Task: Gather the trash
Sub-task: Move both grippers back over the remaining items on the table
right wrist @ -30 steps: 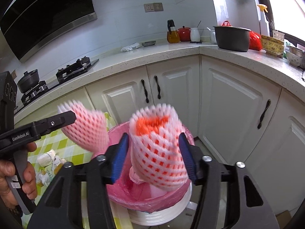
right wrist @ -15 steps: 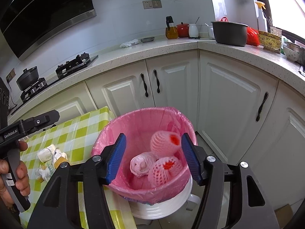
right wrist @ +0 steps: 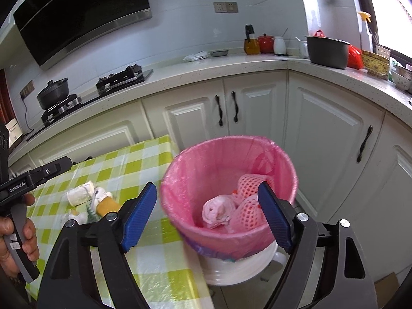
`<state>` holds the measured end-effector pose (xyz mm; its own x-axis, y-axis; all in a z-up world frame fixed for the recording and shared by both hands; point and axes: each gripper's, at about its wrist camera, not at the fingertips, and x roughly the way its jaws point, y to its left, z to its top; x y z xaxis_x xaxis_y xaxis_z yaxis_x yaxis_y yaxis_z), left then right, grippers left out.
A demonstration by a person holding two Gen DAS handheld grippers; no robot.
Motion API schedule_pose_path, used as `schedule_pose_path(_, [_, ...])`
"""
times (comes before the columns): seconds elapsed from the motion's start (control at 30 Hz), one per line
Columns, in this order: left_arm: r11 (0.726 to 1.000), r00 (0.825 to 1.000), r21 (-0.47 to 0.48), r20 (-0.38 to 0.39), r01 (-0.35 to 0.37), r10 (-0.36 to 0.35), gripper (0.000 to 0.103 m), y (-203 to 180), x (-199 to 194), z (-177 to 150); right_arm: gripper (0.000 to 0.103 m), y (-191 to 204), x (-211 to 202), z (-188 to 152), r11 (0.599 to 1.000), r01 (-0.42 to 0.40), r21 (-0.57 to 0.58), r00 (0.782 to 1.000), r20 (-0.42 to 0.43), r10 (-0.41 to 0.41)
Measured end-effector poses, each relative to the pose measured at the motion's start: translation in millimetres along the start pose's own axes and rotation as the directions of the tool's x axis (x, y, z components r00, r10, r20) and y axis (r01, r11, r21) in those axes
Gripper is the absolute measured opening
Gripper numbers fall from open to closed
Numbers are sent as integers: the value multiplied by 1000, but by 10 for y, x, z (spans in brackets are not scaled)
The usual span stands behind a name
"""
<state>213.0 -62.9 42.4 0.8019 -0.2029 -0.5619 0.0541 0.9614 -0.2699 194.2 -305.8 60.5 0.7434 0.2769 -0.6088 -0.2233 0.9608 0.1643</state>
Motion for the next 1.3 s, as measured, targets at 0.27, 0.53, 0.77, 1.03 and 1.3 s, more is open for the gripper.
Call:
schedule_pose_path(0.27, [992, 993, -40, 14, -116, 117, 76, 672, -446, -265, 83, 540, 55, -258, 994, -87, -68, 995, -43, 85])
schedule_pose_path(0.53, [977, 979, -62, -31, -204, 202, 77, 1171, -699, -665, 83, 1121, 228, -526, 974, -176, -141, 981, -107, 161])
schedule_pose_path(0.77, [968, 966, -51, -97, -246, 241, 77, 1468, -678, -974, 83, 1529, 450, -731, 956, -212, -205, 969, -168, 179])
schedule_pose_path(1.03, [969, 960, -49, -157, -242, 232, 75, 1594, -468, -1090, 83, 1822, 708, -868, 943, -208, -259, 964, -220, 153])
schedule_pose_path(1.3, [971, 952, -31, -210, -236, 224, 75, 1707, -219, -1153, 79, 1930, 944, -984, 944, -201, -262, 955, -268, 129])
